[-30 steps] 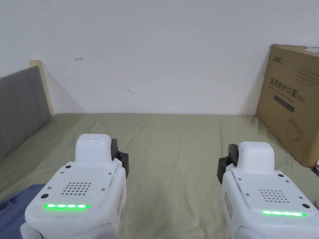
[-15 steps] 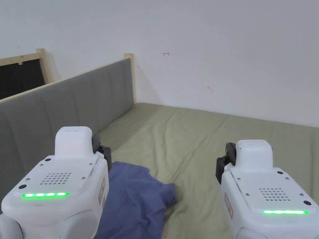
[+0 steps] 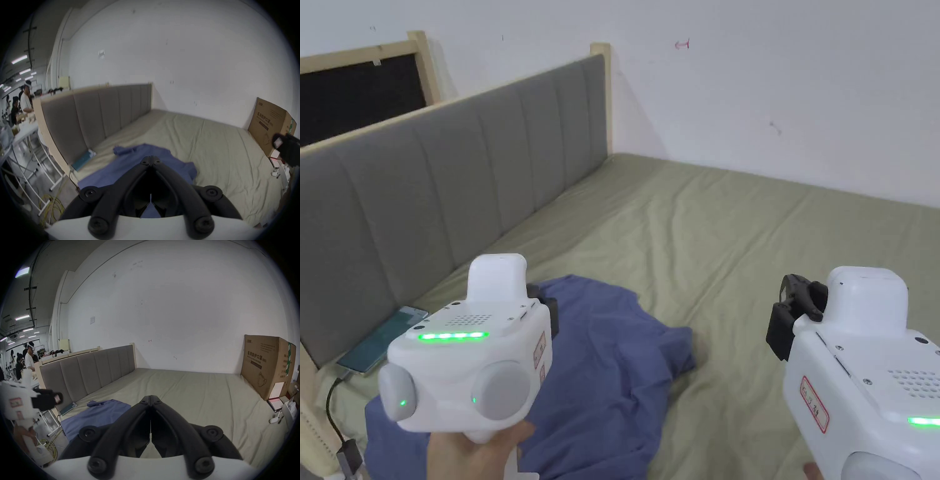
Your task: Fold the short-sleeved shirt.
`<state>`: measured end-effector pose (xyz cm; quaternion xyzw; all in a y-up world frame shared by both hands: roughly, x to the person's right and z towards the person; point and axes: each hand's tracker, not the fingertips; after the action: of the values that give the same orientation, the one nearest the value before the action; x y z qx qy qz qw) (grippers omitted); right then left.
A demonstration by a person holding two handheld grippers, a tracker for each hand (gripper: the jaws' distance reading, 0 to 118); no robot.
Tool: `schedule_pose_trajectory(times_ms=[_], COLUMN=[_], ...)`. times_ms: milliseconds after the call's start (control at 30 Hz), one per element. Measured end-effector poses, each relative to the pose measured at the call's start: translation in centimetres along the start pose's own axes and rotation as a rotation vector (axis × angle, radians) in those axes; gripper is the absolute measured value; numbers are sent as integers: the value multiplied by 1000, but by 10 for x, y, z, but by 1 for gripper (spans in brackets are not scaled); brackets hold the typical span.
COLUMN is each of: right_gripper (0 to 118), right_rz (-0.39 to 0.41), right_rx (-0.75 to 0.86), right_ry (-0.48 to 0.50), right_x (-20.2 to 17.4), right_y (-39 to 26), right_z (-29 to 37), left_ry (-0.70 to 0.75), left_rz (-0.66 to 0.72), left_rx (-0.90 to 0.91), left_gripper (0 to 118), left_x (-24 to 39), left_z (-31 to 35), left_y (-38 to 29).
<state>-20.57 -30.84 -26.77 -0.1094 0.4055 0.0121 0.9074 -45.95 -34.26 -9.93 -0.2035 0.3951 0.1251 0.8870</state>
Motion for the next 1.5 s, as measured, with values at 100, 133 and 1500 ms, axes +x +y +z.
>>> schedule_pose_trajectory(times_ms=[100, 133, 1500], right_gripper=[0, 0, 0], right_rz=[12, 13, -188], right_rx=[-41, -53, -299], right_ry=[-4, -3, -168], right_x=[1, 2, 91], right_y=[-11, -14, -65], right_z=[-11, -15, -43], left_ry=[-22, -36, -152], left_rz=[12, 4, 105], left_rx=[-124, -167, -451], left_gripper=[42, 66, 0], left_x=[-5, -2, 64], left_z=[-44, -56, -168], left_y=[-21, -27, 1])
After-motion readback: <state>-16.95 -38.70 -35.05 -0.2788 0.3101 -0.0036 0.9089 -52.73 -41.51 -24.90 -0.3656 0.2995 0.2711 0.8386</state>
